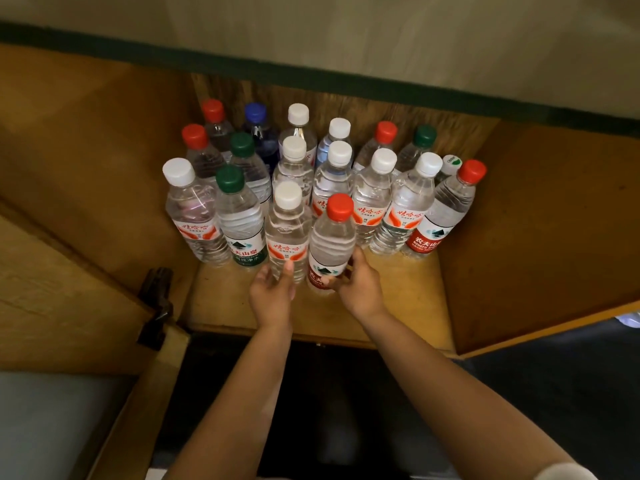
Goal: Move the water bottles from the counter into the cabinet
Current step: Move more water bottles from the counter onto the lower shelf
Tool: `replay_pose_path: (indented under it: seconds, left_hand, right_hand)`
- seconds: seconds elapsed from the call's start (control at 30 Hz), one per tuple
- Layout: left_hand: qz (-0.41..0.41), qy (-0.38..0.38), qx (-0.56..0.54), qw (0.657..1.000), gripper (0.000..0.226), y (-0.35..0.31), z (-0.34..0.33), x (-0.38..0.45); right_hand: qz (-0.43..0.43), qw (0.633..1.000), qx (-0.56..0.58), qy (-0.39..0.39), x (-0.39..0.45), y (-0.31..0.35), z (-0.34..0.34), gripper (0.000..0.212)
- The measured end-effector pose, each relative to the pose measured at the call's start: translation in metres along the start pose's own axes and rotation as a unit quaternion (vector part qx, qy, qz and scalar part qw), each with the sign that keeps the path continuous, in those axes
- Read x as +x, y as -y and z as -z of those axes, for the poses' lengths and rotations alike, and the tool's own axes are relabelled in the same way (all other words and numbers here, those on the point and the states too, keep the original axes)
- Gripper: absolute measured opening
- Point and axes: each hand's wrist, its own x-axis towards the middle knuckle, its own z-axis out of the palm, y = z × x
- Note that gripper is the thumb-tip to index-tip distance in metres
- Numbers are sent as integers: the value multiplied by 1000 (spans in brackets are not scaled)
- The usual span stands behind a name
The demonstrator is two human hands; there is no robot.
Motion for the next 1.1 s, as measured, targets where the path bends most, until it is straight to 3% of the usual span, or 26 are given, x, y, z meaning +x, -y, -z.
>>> replay_pose_path:
  seconds: [0.47, 0.6, 0.8, 0.93, 1.1]
  left_hand:
    - [55, -13, 19, 998, 30, -9, -9, 28]
    - [65, -7, 20, 998, 33, -11, -8, 29]
    - [81, 37, 9, 996, 45, -12, -4, 22]
    - [109, 47, 81, 990, 46, -5, 1, 17]
    - [138, 128, 199, 962, 26, 26, 17, -20]
  right_hand:
    - [-31, 997, -61, -28, 24, 16, -12, 55]
    - [-40, 997, -57, -20, 27, 15, -13, 36]
    - [-62, 997, -43, 18, 27, 15, -9, 61]
    - [-97, 995, -1, 7, 12, 0, 5, 75]
    - [-98, 995, 2, 29, -35, -35, 45, 39]
